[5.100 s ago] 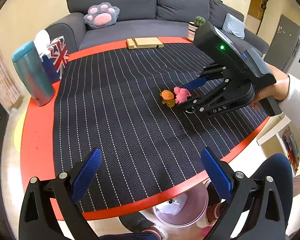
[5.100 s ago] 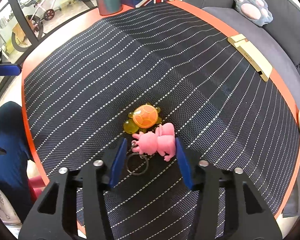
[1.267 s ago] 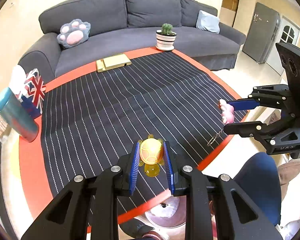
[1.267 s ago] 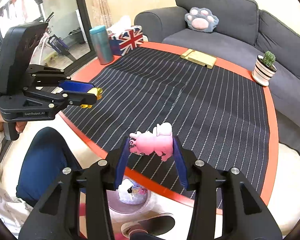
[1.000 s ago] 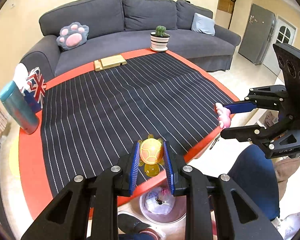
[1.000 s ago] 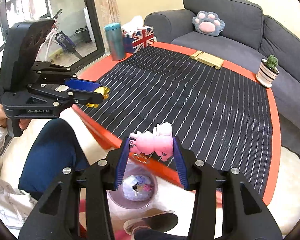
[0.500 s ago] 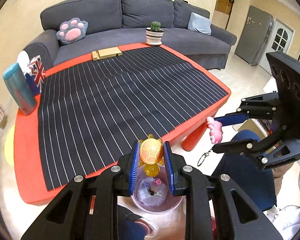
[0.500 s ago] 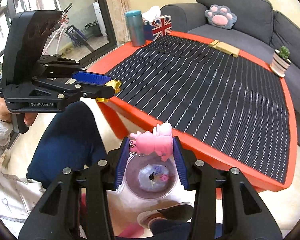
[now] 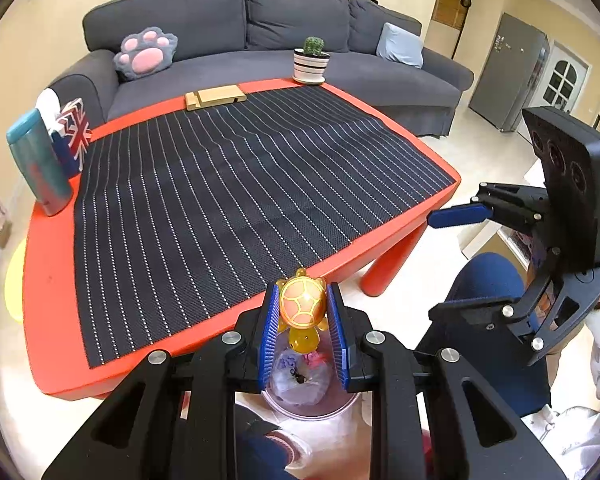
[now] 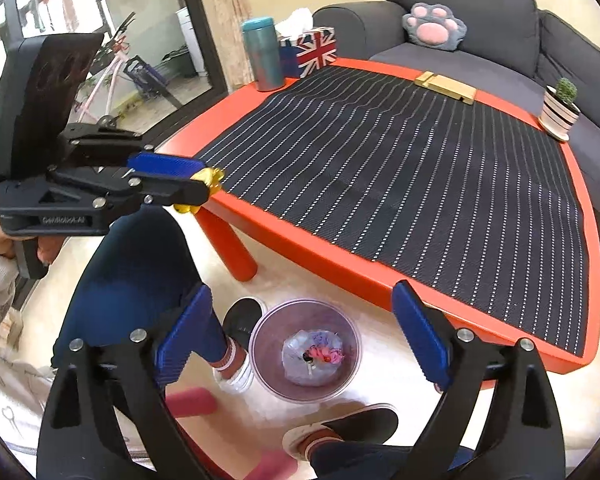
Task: Collect trash
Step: 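Open the right tool over the bin while the left tool lowers the turtle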
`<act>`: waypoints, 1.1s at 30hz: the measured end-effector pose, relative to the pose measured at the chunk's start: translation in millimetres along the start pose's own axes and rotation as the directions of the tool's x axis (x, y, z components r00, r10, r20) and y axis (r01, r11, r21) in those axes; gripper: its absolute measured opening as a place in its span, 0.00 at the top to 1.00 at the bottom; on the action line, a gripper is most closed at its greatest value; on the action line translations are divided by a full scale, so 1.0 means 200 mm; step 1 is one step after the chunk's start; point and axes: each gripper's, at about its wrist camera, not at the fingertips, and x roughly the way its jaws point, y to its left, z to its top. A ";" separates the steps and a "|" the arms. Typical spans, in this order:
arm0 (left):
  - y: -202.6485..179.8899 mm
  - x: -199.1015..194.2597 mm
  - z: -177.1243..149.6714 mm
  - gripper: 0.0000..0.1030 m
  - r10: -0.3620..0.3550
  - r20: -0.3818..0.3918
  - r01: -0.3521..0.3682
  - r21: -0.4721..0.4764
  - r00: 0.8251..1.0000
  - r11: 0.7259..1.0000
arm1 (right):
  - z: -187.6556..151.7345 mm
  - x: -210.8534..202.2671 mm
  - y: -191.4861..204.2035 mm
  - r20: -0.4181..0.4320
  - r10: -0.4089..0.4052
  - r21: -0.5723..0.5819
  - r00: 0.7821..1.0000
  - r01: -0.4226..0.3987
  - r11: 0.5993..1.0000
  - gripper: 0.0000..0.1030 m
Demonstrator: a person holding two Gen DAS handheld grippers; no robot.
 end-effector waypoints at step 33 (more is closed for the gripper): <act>-0.10 0.04 0.02 0.77 -0.043 -0.020 0.044 0.059 0.999 0.997 | -0.01 -0.11 -0.12 0.020 -0.071 0.100 0.997 0.069 0.993 0.08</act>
